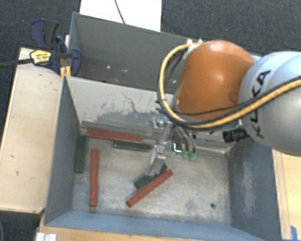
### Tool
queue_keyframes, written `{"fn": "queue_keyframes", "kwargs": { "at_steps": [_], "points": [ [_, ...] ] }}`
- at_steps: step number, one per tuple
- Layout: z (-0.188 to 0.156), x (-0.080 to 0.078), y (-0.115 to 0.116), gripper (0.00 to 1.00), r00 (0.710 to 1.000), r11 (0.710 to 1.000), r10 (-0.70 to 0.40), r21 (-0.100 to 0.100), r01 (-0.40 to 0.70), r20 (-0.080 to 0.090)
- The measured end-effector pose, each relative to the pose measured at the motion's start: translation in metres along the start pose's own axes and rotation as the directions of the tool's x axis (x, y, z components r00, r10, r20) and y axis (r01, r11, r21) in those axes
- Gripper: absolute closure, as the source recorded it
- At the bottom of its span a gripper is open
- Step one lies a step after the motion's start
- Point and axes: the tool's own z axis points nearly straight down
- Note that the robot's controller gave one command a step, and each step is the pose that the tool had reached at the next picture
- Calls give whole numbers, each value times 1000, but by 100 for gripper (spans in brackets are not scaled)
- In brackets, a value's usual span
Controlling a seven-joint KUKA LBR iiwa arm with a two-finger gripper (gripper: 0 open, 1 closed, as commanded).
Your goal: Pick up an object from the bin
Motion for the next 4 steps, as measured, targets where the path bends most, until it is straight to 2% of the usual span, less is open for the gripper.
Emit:
{"fn": "queue_keyframes", "kwargs": {
  "at_steps": [1, 2, 3, 4],
  "points": [
    [98, 41, -102, 0, 964, 964, -265, 3, 265, 0],
    [153, 37, -19, 0, 967, 967, -253, -3, 253, 2],
    [151, 35, -25, 100, 970, 970, -243, 1, 243, 5],
    [-53, -11, 4, 100, 975, 975, -222, 1, 222, 18]
  ]
}}
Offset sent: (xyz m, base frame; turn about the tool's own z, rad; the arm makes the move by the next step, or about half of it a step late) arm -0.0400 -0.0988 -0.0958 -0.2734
